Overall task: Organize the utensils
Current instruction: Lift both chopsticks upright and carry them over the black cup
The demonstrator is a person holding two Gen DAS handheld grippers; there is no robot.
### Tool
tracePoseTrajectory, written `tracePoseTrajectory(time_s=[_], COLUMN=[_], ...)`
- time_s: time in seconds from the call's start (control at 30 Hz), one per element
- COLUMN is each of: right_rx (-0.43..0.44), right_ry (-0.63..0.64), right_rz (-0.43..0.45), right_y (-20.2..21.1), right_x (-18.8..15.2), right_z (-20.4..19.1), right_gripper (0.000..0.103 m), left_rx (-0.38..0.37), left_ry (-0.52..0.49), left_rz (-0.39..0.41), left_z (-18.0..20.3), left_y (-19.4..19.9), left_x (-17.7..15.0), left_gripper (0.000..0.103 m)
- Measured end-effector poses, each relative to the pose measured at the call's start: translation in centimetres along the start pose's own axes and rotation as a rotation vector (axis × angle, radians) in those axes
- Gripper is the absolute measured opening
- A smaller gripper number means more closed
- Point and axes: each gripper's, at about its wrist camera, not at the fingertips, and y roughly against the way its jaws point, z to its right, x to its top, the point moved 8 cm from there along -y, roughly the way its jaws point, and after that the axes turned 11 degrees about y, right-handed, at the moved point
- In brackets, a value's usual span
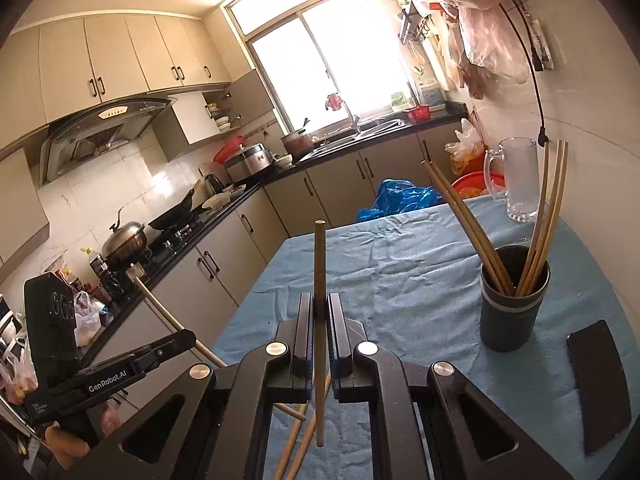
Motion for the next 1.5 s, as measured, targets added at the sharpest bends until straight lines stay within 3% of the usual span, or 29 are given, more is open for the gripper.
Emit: tracePoseTrajectory(time_s=[1.5], right_rx=[-0.026], right_ry=[-0.048], right_rz=[0.041], right_y=[2.7], right_x=[0.3], right_z=[2.6], right_gripper=[0.007], left_rx=[-0.023], left_ry=[-0.083], left_rz=[-0.029], left_z=[3.8], left_y=[-0.8], left_x=[-0.7], left_gripper=[0.007])
